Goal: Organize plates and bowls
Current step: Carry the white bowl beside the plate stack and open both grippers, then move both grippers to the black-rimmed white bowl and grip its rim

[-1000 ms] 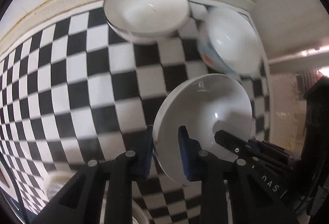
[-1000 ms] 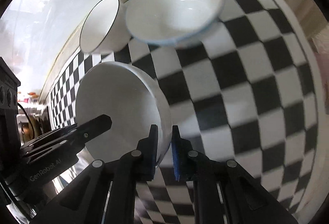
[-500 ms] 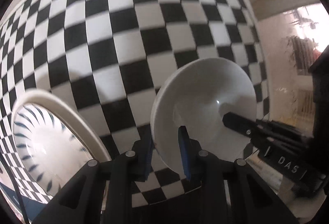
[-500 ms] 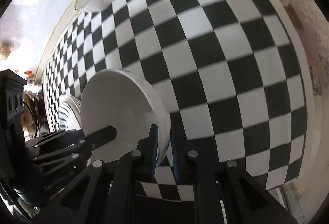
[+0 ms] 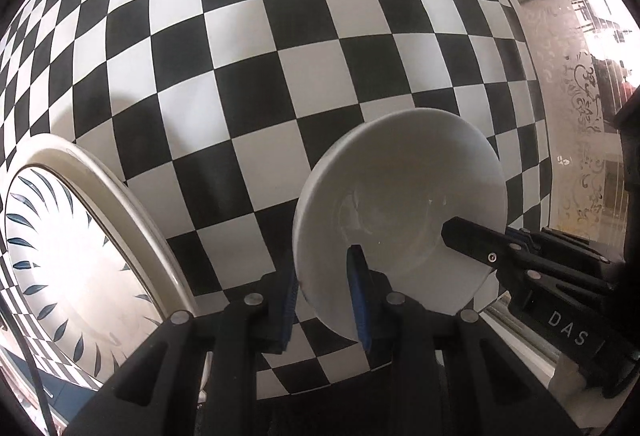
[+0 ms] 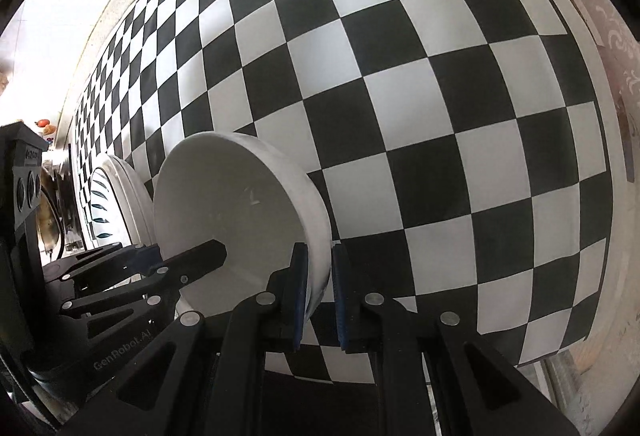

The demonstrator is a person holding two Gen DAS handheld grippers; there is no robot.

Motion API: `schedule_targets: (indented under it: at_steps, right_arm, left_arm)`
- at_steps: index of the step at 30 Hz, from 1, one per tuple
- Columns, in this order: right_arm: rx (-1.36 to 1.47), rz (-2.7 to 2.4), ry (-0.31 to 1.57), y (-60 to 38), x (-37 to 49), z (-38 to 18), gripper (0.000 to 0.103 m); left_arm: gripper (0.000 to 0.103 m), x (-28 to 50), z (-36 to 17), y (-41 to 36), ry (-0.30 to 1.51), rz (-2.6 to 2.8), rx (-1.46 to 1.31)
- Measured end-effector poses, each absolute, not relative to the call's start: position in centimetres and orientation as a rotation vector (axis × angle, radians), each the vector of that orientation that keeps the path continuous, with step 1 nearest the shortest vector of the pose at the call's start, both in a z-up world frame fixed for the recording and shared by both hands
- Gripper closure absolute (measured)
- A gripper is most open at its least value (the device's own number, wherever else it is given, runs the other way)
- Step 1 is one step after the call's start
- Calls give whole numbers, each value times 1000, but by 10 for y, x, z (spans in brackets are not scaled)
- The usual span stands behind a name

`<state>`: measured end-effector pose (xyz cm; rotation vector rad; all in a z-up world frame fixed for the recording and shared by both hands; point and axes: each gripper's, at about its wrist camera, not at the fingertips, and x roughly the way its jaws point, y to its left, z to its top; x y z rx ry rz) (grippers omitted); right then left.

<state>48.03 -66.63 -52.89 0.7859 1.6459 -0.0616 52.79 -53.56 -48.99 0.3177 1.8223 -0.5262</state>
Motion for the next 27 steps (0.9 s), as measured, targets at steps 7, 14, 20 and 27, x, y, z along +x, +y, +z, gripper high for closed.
schedule_targets:
  at_steps: [7, 14, 20, 27]
  right_arm:
    - [773, -61, 1649, -691, 483, -518, 69]
    - [755, -114, 1537, -740, 506, -478, 56]
    - [744, -105, 1428, -769, 570, -449, 56]
    - [683, 22, 1354, -760, 688, -437, 56]
  left_arm:
    - [81, 541, -455, -517, 1796, -508, 305]
    - [75, 569, -410, -495, 1717, -479, 231]
    - [75, 635, -407, -485, 1673, -416, 104]
    - [75, 729, -412, -473, 1629, -328, -64]
